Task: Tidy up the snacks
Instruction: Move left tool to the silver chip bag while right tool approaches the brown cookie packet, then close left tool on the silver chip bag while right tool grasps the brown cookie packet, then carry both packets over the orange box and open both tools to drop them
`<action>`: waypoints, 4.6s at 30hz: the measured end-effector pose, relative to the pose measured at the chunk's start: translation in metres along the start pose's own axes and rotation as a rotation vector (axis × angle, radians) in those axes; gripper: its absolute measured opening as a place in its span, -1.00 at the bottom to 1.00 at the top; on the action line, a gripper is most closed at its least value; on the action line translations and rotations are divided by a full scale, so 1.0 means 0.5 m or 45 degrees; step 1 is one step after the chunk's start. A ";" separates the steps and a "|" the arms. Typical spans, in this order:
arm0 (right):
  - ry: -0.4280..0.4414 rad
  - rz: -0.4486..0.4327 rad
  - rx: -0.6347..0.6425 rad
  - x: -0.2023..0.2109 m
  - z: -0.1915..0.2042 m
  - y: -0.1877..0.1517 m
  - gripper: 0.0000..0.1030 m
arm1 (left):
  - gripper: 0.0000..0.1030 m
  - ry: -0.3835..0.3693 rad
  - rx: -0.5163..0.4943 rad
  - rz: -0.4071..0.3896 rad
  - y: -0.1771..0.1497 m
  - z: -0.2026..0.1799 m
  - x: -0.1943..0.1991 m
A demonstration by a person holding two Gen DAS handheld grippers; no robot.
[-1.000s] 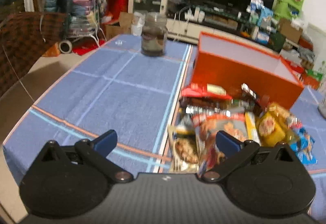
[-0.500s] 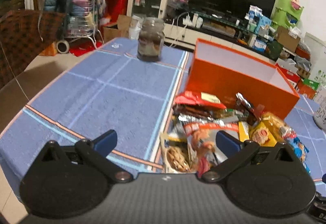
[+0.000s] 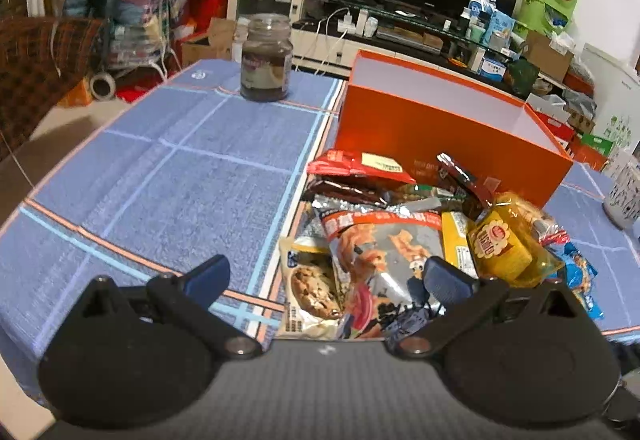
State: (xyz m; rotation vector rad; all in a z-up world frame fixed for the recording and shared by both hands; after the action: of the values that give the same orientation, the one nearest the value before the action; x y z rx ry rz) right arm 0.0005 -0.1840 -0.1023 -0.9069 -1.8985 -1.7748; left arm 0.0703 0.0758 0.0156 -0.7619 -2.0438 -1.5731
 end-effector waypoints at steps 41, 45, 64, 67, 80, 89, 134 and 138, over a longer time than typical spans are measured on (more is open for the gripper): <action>0.033 0.042 -0.025 -0.024 -0.009 -0.004 0.66 | 0.99 0.013 0.504 0.052 -0.083 -0.022 0.024; 0.035 0.039 -0.023 -0.024 -0.010 -0.005 0.68 | 0.99 -0.018 0.552 0.036 -0.084 -0.037 0.000; 0.156 0.050 -0.060 0.003 -0.031 0.001 -0.29 | 0.03 -0.126 0.272 0.040 -0.073 -0.074 0.008; 0.160 0.069 -0.050 0.015 -0.031 -0.001 -0.29 | 0.02 -0.131 0.124 -0.055 -0.069 -0.090 0.042; 0.108 0.015 0.148 0.103 -0.020 -0.014 -0.29 | 0.02 -0.165 0.010 -0.094 -0.065 -0.102 0.078; 0.158 0.001 0.195 0.149 0.013 -0.025 -0.29 | 0.02 -0.109 -0.054 0.008 -0.072 -0.095 0.070; 0.147 -0.233 -0.116 -0.152 -0.173 0.463 0.38 | 0.50 -0.247 -0.171 -0.117 0.321 -0.100 -0.138; 0.018 -0.350 -0.246 -0.043 -0.254 0.349 0.60 | 0.85 -0.141 -0.103 -0.204 0.248 -0.020 -0.045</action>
State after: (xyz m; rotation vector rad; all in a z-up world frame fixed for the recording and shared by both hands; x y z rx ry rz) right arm 0.1162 -0.3141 0.0267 -0.7199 -1.9440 -2.1492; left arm 0.1698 0.0874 0.0929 -0.7455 -2.1795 -1.7464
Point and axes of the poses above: each gripper's, at about its wrist camera, not at the fingertips, and x roughly against the way its jaws point, z to its left, y to its top, the point moved 1 cm from there along -x, roughly the way its jaws point, and after that the axes turned 6 degrees about x, right-handed, at the moved point
